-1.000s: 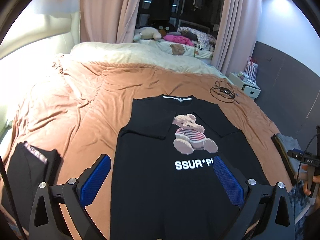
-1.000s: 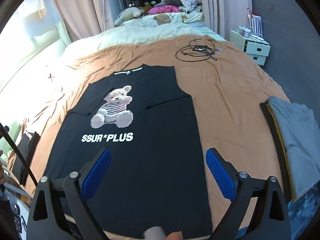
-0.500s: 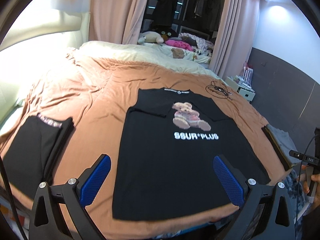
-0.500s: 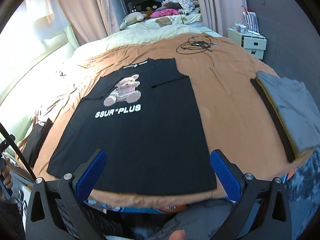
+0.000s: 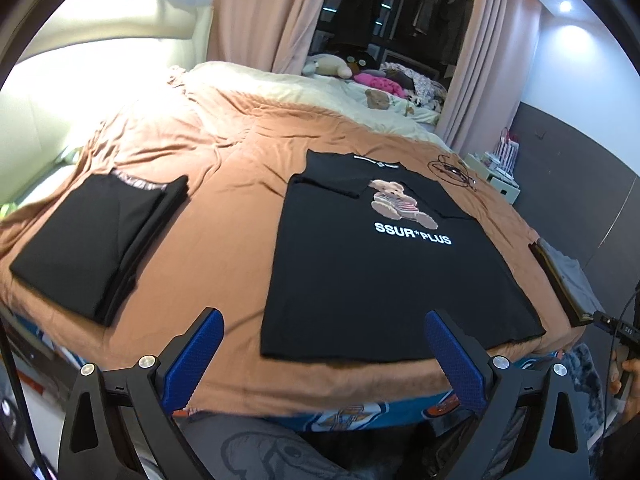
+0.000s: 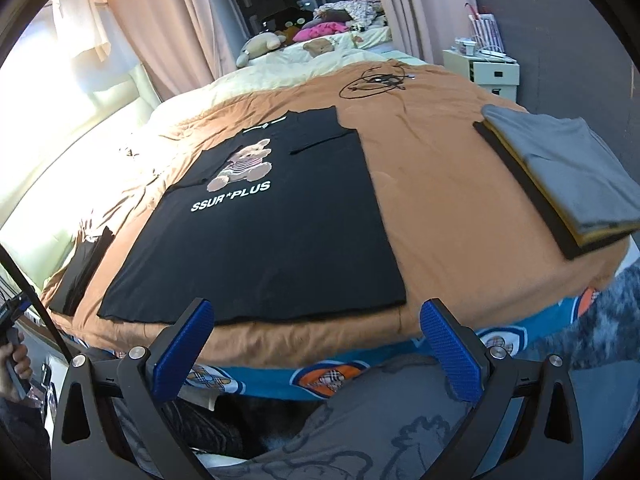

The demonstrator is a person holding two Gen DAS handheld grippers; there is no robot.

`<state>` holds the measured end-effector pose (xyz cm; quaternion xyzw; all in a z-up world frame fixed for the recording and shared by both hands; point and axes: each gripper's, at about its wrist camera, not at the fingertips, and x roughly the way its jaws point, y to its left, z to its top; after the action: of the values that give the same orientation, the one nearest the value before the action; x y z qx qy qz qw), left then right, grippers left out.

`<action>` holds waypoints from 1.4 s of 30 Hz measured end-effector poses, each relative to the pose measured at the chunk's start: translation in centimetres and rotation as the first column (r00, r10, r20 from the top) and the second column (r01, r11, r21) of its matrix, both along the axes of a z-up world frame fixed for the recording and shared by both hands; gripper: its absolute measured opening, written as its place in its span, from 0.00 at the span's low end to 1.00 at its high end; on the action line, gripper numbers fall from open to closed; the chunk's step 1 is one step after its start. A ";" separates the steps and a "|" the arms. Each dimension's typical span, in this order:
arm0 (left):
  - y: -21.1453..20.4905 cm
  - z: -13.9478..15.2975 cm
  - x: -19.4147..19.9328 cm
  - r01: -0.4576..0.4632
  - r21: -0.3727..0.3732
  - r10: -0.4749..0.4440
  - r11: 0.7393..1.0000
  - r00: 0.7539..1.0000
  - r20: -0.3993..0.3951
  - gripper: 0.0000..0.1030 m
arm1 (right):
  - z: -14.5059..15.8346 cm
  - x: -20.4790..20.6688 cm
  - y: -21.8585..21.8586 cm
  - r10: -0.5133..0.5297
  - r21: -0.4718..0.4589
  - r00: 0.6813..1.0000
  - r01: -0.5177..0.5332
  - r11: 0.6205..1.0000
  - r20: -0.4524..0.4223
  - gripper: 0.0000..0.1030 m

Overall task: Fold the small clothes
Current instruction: 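Move both grippers to the black shirt's hem and close on it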

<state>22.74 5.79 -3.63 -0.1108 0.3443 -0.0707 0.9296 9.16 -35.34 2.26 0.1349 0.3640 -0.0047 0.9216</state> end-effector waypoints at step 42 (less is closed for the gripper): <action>4.8 -15.5 7.6 -0.166 -0.348 0.054 0.923 0.949 -0.310 0.55 | -13.5 9.2 -9.8 -0.092 0.514 0.993 0.117 0.850 -0.074 0.63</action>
<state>30.35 10.61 -19.15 -0.3126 0.4524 -0.0642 0.8328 18.38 -45.10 -11.25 0.3966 0.3655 0.0402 0.8411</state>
